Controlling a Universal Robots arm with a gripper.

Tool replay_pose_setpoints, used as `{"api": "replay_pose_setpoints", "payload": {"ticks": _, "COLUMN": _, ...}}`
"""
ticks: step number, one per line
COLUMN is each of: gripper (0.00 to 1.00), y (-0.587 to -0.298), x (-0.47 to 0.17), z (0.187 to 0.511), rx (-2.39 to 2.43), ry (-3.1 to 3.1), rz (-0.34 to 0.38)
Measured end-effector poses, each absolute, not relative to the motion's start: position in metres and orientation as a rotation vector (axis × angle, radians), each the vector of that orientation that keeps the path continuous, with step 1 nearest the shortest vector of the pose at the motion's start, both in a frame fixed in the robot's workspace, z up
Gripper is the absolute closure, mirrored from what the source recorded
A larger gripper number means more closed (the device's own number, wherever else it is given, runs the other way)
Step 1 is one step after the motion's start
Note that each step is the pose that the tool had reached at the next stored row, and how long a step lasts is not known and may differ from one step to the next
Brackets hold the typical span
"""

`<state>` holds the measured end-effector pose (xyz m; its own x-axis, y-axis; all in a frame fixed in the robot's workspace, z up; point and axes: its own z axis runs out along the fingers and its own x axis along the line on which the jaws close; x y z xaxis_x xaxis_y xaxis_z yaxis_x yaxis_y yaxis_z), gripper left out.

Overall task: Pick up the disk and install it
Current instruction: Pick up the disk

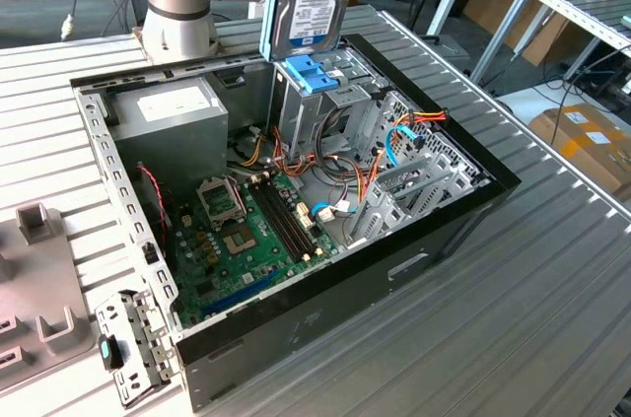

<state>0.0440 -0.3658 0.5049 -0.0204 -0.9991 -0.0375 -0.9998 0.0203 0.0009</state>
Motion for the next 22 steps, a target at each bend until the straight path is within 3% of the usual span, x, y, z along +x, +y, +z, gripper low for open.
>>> {"api": "replay_pose_setpoints", "payload": {"ticks": 22, "gripper": 0.65, "y": -0.366, "x": 0.079, "z": 0.505, "rx": -2.178, "ry": 2.22, "rz": 0.034}}
